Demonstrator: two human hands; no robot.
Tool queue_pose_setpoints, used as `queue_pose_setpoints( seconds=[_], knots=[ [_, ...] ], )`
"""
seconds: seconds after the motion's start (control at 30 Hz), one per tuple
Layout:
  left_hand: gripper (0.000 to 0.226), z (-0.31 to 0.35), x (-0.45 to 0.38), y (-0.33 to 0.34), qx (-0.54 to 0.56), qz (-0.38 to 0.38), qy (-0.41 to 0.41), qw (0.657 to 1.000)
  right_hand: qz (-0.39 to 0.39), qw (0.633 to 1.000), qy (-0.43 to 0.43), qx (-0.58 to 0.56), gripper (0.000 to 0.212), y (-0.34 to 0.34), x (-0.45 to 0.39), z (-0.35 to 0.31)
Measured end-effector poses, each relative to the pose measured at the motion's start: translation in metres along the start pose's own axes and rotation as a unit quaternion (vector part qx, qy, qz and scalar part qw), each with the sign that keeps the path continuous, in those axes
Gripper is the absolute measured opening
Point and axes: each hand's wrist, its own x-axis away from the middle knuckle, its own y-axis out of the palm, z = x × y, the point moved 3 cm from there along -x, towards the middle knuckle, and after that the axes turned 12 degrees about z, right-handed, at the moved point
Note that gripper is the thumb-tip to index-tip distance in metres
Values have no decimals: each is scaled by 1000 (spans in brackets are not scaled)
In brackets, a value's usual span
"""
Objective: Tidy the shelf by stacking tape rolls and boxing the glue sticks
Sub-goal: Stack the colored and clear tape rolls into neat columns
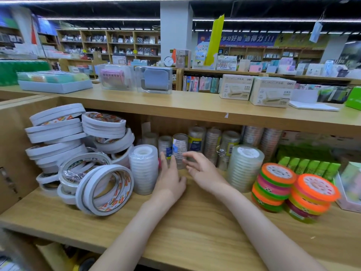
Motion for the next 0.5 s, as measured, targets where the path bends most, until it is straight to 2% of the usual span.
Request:
queue_pose_setpoints(
  seconds=[0.17, 0.27, 0.33, 0.4, 0.5],
  knots=[
    [70, 1, -8, 4, 1, 1, -19, 1000, -8, 1000, -5, 13, 49, 3, -2, 4],
    [70, 4, -11, 4, 12, 17, -42, 999, 10, 997, -30, 74, 47, -4, 2, 7],
    [72, 6, -7, 2, 2, 25, -30, 999, 23, 993, -36, 111, 45, -15, 5, 7],
    [71, 8, 8, -5, -5, 37, 12, 999, 45, 991, -25, 121, 42, -28, 5, 10],
    [56, 4, 44, -24, 13, 85, 157, 984, 84, 990, -7, 117, 40, -40, 5, 12]
  ],
)
